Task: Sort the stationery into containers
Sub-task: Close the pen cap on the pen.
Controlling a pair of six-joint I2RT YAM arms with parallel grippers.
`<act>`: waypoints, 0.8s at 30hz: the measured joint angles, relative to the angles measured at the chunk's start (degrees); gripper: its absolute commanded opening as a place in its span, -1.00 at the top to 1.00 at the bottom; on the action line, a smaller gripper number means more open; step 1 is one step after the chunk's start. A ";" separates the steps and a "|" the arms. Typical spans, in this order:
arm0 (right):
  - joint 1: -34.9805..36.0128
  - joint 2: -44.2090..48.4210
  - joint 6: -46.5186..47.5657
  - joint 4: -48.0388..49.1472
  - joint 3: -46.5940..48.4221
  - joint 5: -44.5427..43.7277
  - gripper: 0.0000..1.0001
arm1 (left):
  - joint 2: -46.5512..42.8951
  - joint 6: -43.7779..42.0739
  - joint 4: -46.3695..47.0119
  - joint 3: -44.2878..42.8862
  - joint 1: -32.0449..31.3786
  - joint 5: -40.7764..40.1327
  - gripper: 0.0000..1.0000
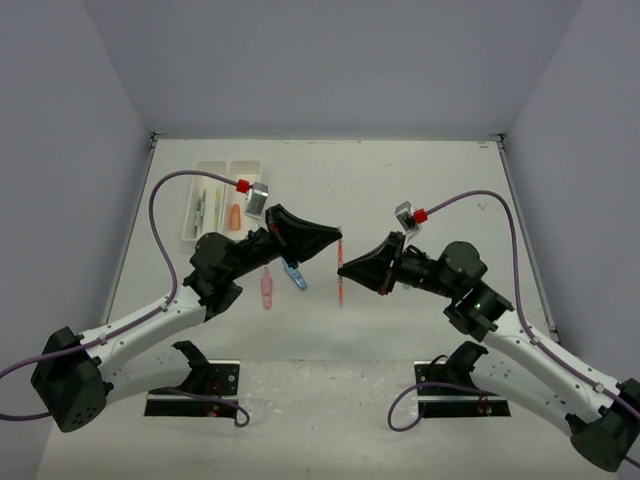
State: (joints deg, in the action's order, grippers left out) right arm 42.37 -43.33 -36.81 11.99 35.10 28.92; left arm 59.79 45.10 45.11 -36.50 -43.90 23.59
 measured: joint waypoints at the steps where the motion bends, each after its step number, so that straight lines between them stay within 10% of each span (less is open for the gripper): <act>1: 0.00 0.00 0.13 -0.35 0.33 -0.14 1.00 | 0.00 0.25 0.06 0.05 0.00 0.15 1.00; 19: 0.02 -1.03 6.06 -9.73 6.45 -4.44 1.00 | 2.01 0.81 -0.23 -0.27 -0.11 0.70 0.97; 24: 0.13 -1.07 7.76 -10.79 7.05 -5.42 1.00 | 1.33 -0.01 -2.62 -0.34 -0.11 0.42 0.29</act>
State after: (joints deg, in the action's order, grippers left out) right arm 42.50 -44.41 -29.06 1.20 42.16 23.51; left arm 61.12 45.10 42.50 -36.84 -44.01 24.01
